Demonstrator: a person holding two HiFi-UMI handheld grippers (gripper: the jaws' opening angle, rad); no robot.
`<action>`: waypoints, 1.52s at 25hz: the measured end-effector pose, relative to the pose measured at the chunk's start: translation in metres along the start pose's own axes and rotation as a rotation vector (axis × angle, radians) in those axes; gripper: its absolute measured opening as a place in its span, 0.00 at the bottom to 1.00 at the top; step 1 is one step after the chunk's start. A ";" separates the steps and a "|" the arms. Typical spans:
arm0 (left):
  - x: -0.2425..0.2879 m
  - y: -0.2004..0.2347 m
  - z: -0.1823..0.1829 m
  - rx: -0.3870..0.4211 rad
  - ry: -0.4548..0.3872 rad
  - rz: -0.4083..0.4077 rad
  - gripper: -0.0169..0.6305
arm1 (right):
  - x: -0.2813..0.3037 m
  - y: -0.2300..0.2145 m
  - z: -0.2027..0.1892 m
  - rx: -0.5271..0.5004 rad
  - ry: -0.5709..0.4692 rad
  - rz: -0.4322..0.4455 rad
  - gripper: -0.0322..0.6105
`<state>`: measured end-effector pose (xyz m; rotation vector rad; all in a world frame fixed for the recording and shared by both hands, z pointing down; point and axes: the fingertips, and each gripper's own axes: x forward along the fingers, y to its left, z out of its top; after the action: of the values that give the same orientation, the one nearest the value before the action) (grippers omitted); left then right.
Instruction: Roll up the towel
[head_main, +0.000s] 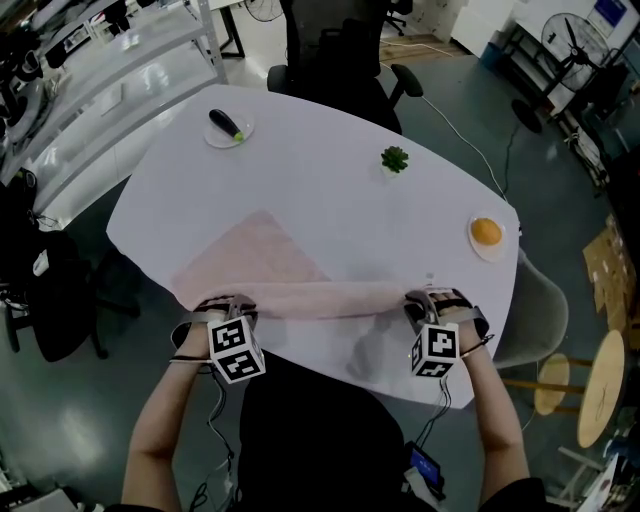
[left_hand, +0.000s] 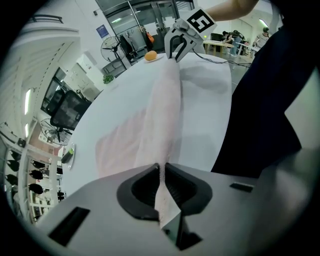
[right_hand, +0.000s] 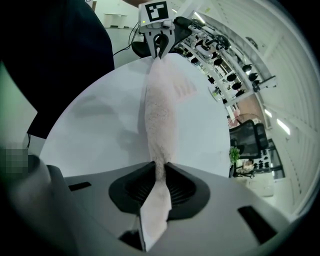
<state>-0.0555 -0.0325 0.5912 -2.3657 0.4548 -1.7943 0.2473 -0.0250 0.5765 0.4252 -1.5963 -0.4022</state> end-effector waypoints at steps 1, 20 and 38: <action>-0.003 -0.003 0.002 0.000 -0.005 -0.001 0.10 | -0.003 0.002 -0.001 -0.005 0.003 -0.004 0.17; -0.012 -0.097 0.006 -0.007 0.014 -0.077 0.10 | -0.029 0.110 -0.019 -0.065 0.020 0.086 0.17; 0.012 0.006 0.027 0.143 0.031 -0.103 0.10 | 0.014 0.036 -0.033 0.116 0.065 0.271 0.18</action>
<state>-0.0275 -0.0434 0.5926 -2.3061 0.2040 -1.8413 0.2784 -0.0003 0.6087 0.3005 -1.5922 -0.0890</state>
